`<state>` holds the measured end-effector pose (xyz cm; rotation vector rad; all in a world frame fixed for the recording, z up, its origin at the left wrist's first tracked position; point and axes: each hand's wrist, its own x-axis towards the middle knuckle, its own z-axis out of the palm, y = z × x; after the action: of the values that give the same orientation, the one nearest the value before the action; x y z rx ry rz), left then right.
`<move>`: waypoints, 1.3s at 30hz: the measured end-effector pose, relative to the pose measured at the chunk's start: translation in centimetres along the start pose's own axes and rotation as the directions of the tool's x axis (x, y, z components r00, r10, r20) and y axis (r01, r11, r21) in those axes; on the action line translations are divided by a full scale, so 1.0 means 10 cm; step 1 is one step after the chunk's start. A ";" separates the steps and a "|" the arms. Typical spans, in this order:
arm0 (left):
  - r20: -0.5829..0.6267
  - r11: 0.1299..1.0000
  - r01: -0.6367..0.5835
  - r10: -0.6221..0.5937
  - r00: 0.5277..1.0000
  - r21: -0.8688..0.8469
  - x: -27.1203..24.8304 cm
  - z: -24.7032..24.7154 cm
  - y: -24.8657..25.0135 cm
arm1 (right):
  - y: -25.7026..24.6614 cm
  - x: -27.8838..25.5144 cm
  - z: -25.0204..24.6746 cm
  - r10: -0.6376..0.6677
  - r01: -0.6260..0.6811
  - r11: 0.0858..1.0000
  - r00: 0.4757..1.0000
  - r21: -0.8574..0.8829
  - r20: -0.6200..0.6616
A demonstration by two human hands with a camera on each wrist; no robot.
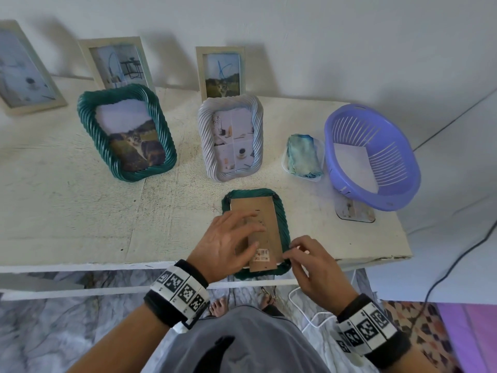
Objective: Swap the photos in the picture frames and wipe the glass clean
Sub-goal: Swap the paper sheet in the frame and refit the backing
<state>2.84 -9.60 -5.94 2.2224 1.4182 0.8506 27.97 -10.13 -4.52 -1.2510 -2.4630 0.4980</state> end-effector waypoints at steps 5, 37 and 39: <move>0.090 0.998 -0.043 0.039 0.995 0.039 0.00 0.15 0.01 | 0.01 -0.09 0.03 -0.043 0.044 0.997 0.999 -0.061 0.004; 0.121 0.996 -0.025 0.015 0.993 0.089 -0.04 0.19 -0.04 | -0.13 -0.08 0.10 0.135 -0.147 0.977 0.987 -0.153 -0.089; 0.118 0.996 -0.030 0.020 0.993 0.087 -0.04 0.20 -0.04 | -0.14 -0.08 0.12 0.185 -0.193 0.975 0.979 -0.114 -0.082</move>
<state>3.75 -9.81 -7.78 2.3194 1.4012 0.6655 26.90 -11.75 -5.07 -1.5346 -2.3577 0.3483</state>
